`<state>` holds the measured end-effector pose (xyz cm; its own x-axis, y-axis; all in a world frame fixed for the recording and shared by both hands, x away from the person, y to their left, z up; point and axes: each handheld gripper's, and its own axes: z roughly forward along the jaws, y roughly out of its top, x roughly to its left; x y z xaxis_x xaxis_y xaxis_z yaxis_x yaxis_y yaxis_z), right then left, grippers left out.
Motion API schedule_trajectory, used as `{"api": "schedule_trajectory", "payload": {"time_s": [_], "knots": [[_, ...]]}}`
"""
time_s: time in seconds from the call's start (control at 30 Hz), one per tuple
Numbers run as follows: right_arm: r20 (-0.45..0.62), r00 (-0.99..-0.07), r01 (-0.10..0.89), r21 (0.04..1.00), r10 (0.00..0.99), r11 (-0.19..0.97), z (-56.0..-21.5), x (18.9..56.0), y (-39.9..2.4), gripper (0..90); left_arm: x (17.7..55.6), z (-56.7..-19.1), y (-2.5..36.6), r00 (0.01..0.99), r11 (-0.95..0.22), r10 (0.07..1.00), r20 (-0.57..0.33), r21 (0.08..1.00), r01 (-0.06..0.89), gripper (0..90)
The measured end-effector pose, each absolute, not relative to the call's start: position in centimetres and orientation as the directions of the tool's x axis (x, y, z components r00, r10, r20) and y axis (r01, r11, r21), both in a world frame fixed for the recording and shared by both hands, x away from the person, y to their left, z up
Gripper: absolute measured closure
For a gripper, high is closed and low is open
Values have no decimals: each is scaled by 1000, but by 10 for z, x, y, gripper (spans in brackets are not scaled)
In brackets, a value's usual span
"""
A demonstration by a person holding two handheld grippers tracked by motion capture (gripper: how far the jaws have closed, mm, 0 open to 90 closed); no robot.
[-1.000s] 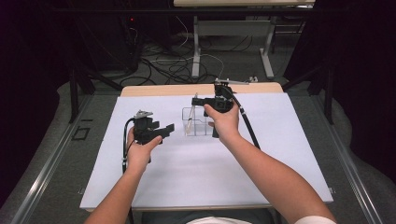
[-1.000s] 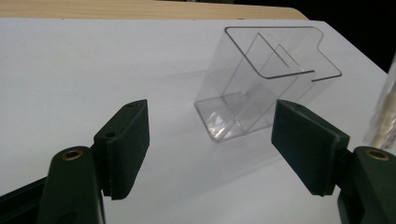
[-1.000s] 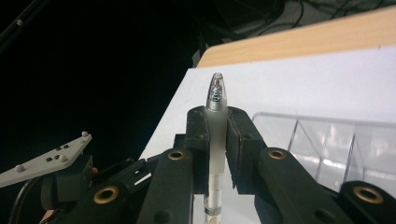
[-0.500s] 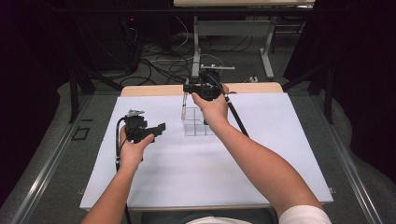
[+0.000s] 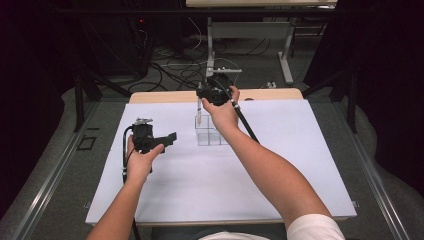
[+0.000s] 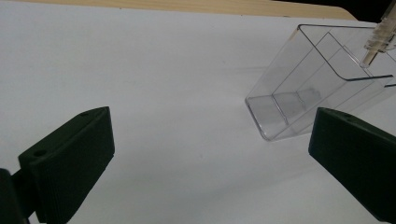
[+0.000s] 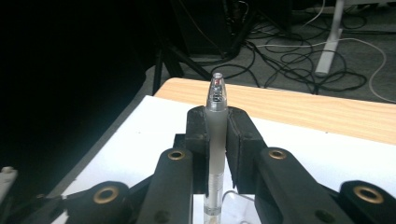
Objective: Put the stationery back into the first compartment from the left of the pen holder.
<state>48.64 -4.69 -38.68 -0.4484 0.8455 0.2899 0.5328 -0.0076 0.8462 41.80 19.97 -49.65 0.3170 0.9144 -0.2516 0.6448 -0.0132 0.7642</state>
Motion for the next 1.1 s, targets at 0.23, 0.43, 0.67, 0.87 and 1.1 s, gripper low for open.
{"api": "schedule_trajectory", "payload": {"time_s": [0.23,0.43,0.67,0.87,1.1], "knots": [[269,-436,529,849,859,2,-394,491,-46,802,418,-497,200,322,-24,914,-246,761,648,3],[261,-429,539,842,865,13,-406,493,-46,803,417,-497,199,318,-16,917,-239,776,630,3],[258,-427,546,837,867,20,-418,492,-46,802,417,-496,200,310,-9,921,-236,784,621,3],[245,-434,546,837,867,37,-426,491,-45,801,419,-497,201,303,-20,927,-220,779,627,2],[244,-436,553,832,866,44,-436,490,-47,800,419,-498,201,303,-31,929,-210,775,631,3]]}}
